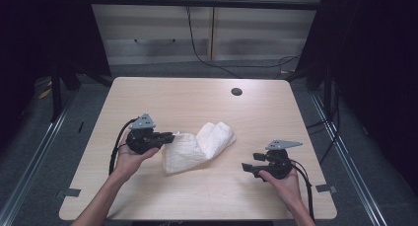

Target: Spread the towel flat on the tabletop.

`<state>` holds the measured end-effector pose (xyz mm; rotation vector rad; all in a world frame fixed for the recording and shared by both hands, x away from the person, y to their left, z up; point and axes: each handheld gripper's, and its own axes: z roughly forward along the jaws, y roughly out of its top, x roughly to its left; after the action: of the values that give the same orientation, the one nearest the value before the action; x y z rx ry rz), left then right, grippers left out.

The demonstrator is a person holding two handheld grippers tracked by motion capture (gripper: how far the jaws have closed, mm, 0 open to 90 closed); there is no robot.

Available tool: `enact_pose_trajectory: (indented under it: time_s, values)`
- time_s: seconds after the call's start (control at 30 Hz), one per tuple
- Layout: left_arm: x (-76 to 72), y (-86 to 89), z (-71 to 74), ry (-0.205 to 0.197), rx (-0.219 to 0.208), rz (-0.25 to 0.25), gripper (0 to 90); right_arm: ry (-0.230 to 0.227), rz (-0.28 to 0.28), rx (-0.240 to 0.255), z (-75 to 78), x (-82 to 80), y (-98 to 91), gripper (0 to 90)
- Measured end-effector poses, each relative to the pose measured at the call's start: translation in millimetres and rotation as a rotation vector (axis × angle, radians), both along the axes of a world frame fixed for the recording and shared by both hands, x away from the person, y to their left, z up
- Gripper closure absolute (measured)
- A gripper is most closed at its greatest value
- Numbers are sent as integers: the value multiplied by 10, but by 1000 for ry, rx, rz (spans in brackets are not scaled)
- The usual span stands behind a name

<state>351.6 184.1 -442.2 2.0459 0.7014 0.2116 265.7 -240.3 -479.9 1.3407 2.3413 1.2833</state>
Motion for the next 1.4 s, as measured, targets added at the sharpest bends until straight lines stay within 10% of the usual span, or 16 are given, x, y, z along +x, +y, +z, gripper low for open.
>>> enact_pose_trajectory:
  time_s: [0.23,0.6,0.83,1.1,1.4]
  values:
    - [147,188,-295,84,34,80,779,8,7,-10,-15,-2,20,315]
    - [220,358,-281,102,-42,145,604,9,13,-13,-18,-8,23,315]
    - [219,181,-416,116,49,102,547,11,20,-19,-21,-8,36,314]
    - [157,62,-543,99,164,44,895,13,18,-15,-10,-9,28,314]
    - [-27,107,-195,48,0,-1,900,-34,0,-13,119,239,62,320]
